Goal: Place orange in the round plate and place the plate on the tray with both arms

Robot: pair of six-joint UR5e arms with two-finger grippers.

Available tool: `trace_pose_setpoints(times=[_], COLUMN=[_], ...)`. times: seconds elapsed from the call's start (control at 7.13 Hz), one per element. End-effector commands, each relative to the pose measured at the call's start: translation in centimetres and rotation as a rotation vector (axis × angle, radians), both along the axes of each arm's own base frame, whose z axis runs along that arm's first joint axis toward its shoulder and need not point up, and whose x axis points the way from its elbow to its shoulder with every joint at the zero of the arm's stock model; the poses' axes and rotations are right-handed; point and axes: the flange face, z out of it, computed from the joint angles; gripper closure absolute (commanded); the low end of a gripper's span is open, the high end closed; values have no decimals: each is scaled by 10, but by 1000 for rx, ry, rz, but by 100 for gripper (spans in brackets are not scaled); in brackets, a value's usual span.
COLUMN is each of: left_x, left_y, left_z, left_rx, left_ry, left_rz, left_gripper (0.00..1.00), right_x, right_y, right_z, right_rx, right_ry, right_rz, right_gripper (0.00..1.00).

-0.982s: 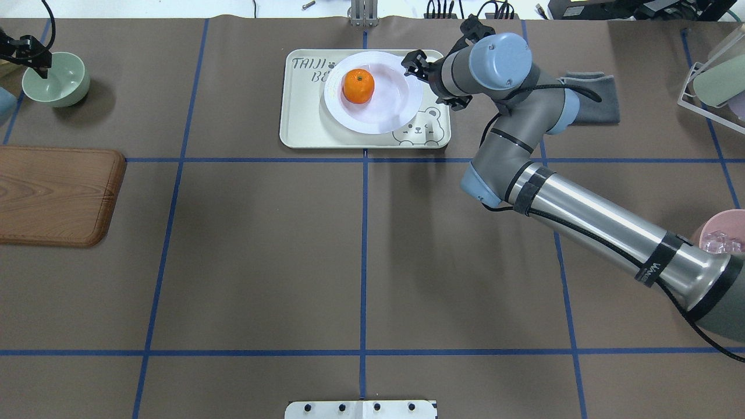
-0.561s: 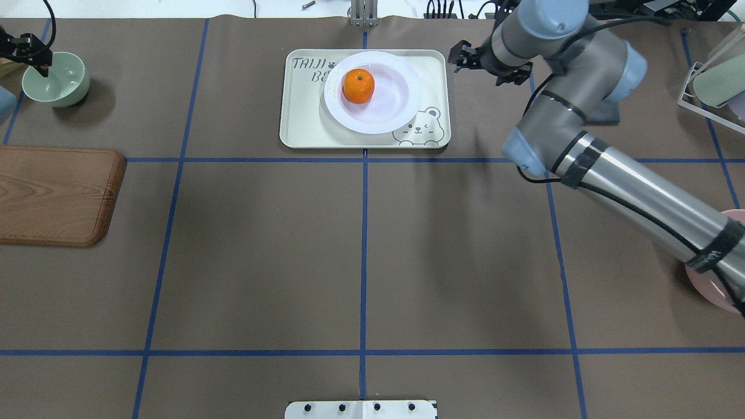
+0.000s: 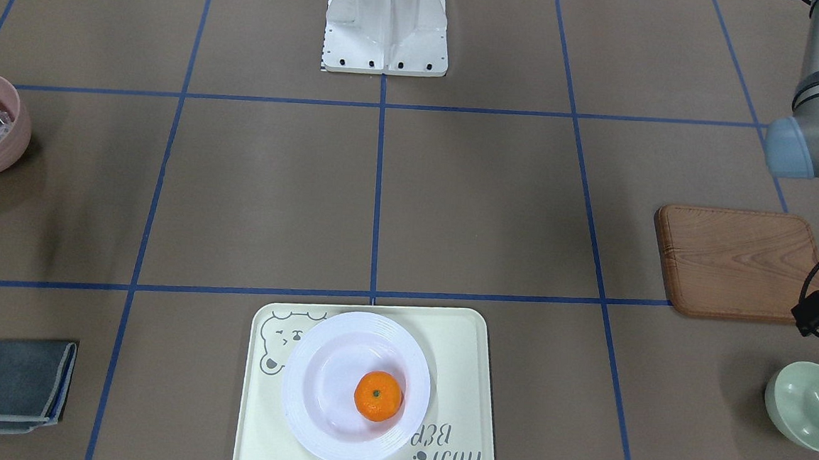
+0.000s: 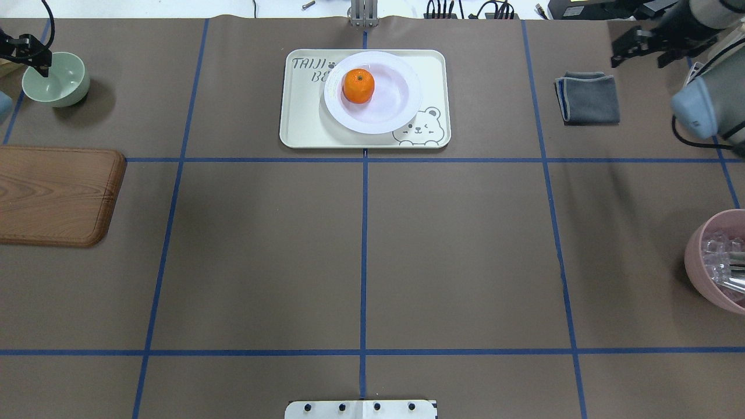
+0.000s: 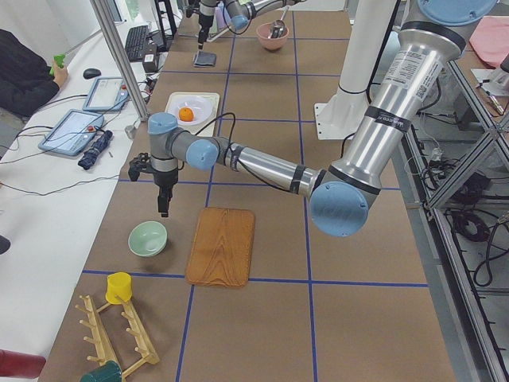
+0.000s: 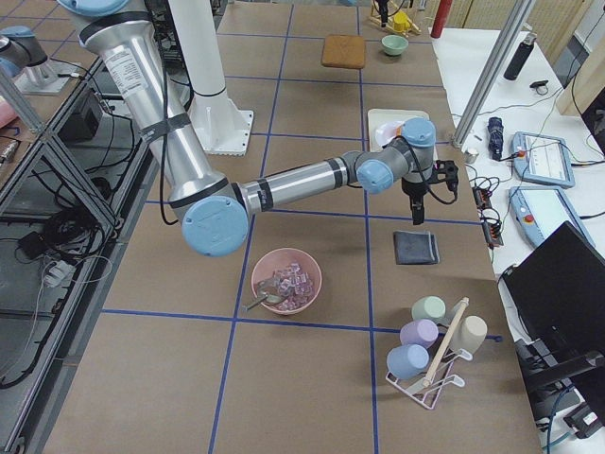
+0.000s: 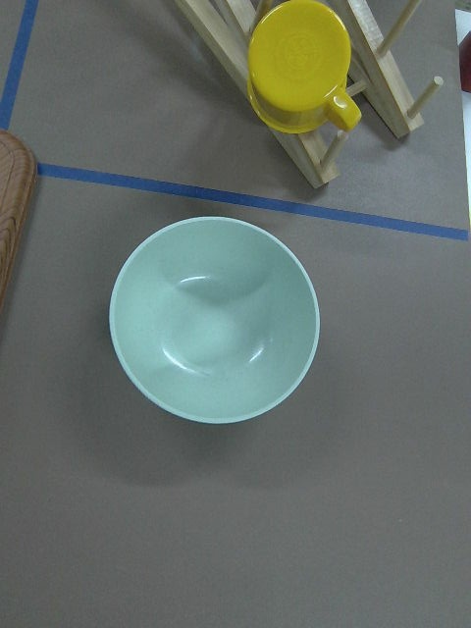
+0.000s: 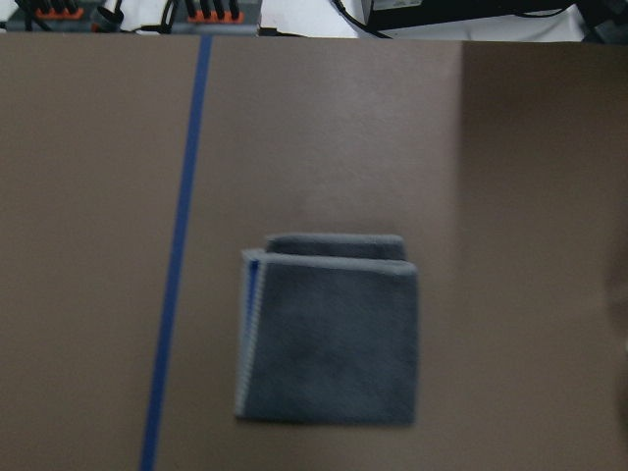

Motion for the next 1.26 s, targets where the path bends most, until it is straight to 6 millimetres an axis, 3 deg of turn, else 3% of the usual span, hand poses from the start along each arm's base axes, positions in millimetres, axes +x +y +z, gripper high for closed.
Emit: trace_pose_setpoints(times=[0.0,0.28,0.42,0.7,0.84,1.12], left_x=[2,-2,-7,-34,-59,-121], left_y=[8,22,25,40,51,75], left_z=[9,36,44,67,87,129], left_rx=[-15,-35,10,10,19,27], left_ry=[50,51,31,92,98,73], left_rz=[20,27,112,201,232,277], left_gripper=[2,2,2,2,2,2], right_x=[76,114,126,150,163,165], right_y=[55,82,98,128,139,144], right_z=[30,43,66,106,121,133], right_rx=[-13,-59,-40,-55,-20,-41], right_ry=[91,127,131,64,68,71], right_rz=[-158,-263,-310,-316,-326,-318], right_gripper=[0,0,0,0,0,0])
